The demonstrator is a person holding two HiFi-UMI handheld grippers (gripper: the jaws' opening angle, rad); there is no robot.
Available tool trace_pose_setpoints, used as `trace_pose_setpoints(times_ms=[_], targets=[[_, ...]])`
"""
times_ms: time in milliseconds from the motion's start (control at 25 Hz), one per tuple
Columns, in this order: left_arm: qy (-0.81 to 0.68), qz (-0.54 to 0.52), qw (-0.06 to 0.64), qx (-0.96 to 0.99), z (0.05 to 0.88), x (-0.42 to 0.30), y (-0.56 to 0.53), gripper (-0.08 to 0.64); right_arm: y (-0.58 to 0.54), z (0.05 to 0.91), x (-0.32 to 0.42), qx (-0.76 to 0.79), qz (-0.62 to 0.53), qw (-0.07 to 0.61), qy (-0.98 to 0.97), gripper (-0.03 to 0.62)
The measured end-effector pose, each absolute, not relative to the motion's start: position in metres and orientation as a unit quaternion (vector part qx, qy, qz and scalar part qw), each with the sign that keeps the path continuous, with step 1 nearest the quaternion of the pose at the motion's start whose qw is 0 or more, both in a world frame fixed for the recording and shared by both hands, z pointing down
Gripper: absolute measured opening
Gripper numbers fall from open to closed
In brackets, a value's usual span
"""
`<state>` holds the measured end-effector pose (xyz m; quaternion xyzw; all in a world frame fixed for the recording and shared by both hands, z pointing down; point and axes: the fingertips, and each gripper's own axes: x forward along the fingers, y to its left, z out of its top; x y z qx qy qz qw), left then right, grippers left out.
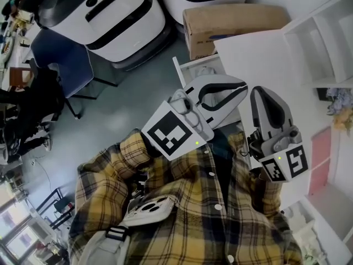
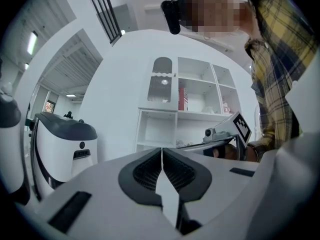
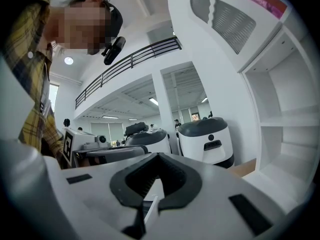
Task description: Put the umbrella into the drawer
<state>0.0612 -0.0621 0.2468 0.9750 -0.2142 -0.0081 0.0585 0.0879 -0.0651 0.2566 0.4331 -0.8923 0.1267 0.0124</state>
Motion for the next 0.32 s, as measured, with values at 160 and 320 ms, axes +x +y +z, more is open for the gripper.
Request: trace_pose_setpoints(times_ms=[160, 320], targets=[[-0.203, -0.003, 0.053, 0.978, 0.2471, 0.0643, -0.0575, 0.023, -0.0619, 0.2571, 0.0889, 0.433, 0.128, 0.011, -0.892, 0.017], [-0.194, 0.000, 0.047, 0.980, 0.2470, 0.0678, -0.0566, 0.023, -0.0604, 0.2573, 0.0932, 0.437, 0.126, 0.010, -0.891, 0.017]])
